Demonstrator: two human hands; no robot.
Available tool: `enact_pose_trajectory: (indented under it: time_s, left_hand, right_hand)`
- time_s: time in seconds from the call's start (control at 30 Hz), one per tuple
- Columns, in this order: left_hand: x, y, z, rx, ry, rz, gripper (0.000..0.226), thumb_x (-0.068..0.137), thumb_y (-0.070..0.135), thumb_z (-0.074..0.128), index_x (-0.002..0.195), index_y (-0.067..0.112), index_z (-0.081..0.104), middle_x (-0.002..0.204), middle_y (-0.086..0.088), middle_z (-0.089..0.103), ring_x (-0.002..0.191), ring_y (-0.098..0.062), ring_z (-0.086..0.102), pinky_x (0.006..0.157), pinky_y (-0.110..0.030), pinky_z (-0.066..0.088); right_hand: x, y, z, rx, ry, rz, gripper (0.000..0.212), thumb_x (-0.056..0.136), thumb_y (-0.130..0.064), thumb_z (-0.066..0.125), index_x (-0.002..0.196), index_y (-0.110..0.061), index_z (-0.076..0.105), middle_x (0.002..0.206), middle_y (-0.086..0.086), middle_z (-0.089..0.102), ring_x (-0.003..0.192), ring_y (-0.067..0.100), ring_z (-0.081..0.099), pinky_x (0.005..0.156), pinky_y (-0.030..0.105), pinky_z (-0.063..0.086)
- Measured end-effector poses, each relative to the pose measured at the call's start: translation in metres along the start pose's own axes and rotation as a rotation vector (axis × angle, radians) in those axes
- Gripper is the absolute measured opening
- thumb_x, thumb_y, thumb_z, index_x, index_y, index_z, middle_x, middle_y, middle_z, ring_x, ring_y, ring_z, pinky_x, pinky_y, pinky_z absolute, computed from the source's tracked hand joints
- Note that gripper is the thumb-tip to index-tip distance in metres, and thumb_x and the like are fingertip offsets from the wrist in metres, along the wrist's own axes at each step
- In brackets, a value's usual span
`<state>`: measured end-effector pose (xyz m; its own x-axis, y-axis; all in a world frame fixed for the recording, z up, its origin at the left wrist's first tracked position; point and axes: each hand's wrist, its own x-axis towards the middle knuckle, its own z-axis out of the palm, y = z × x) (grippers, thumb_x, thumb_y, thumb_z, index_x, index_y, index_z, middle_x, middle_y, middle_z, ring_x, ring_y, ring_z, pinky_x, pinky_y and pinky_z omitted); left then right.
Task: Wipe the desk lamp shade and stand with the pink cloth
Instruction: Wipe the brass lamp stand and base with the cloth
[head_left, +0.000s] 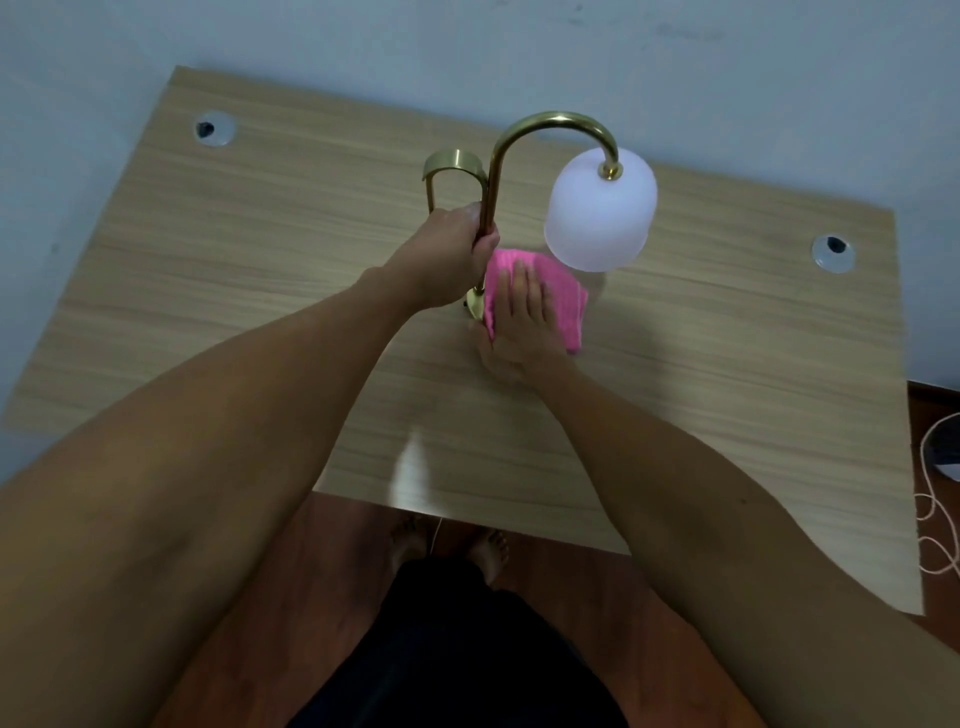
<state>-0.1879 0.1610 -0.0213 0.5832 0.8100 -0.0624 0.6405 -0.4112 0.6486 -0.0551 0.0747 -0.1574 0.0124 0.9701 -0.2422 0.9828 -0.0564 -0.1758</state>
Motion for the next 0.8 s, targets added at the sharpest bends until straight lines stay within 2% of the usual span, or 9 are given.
enact_pose_trajectory:
  time_s: [0.1,0.17,0.33,0.5,0.57,0.7,0.8]
  left_hand:
    - [0.000,-0.002,-0.001,0.000,-0.004,0.004,0.017,0.103,0.022,0.049,0.103,0.010,0.062,0.090,-0.006,0.068,0.083,-0.023,0.066,0.071,-0.034,0.052]
    - [-0.001,-0.002,-0.002,0.000,-0.001,0.015,0.017,0.103,0.021,0.049,0.103,0.010,0.062,0.091,-0.007,0.069,0.084,-0.024,0.066,0.076,-0.039,0.054]
    - [-0.001,0.001,-0.003,-0.020,-0.027,0.012,0.015,0.103,0.018,0.049,0.100,0.010,0.062,0.087,-0.001,0.065,0.085,-0.023,0.066,0.076,-0.038,0.055]
    - [-0.002,0.001,-0.005,-0.025,-0.037,0.003,0.017,0.103,0.018,0.048,0.102,0.008,0.062,0.092,-0.008,0.068,0.087,-0.026,0.067,0.081,-0.045,0.056]
    - [-0.003,0.001,-0.005,-0.030,-0.028,-0.002,0.017,0.103,0.019,0.049,0.103,0.009,0.062,0.093,-0.009,0.069,0.088,-0.026,0.067,0.082,-0.045,0.057]
    - [-0.002,0.000,-0.005,-0.033,-0.034,0.015,0.016,0.103,0.018,0.049,0.102,0.009,0.062,0.093,-0.008,0.069,0.088,-0.025,0.068,0.081,-0.043,0.058]
    - [-0.002,-0.001,-0.006,-0.026,-0.044,0.037,0.014,0.103,0.017,0.049,0.098,0.012,0.061,0.087,-0.003,0.066,0.084,-0.022,0.066,0.078,-0.040,0.056]
  right_hand:
    - [-0.021,0.010,0.009,-0.045,-0.021,-0.113,0.088,0.108,-0.059,0.028,0.166,-0.003,-0.008,0.174,0.020,-0.013,0.163,0.037,-0.010,0.132,0.055,-0.004]
    - [-0.029,0.021,0.008,-0.056,-0.013,-0.121,0.087,0.108,-0.059,0.028,0.166,-0.004,-0.008,0.175,0.020,-0.013,0.163,0.036,-0.010,0.131,0.057,-0.004]
    - [0.000,0.001,-0.002,0.066,-0.018,0.045,0.093,0.106,-0.061,0.029,0.165,-0.001,-0.010,0.172,0.026,-0.016,0.161,0.043,-0.014,0.130,0.057,-0.009]
    - [-0.025,0.014,0.009,-0.048,0.022,-0.157,0.085,0.109,-0.056,0.027,0.165,-0.001,-0.004,0.174,0.024,-0.009,0.163,0.040,-0.007,0.128,0.055,-0.012]
    - [-0.029,0.024,0.009,-0.030,0.015,-0.120,0.085,0.109,-0.057,0.026,0.166,-0.003,-0.007,0.174,0.022,-0.013,0.163,0.039,-0.009,0.130,0.059,-0.008]
    - [-0.002,0.008,-0.001,0.068,-0.001,0.035,0.087,0.109,-0.056,0.025,0.165,-0.001,-0.010,0.172,0.026,-0.016,0.161,0.042,-0.014,0.130,0.056,-0.010]
    - [0.000,0.002,-0.001,-0.012,-0.005,-0.027,0.083,0.110,-0.055,0.025,0.166,-0.001,-0.006,0.174,0.025,-0.010,0.162,0.041,-0.010,0.131,0.055,-0.008]
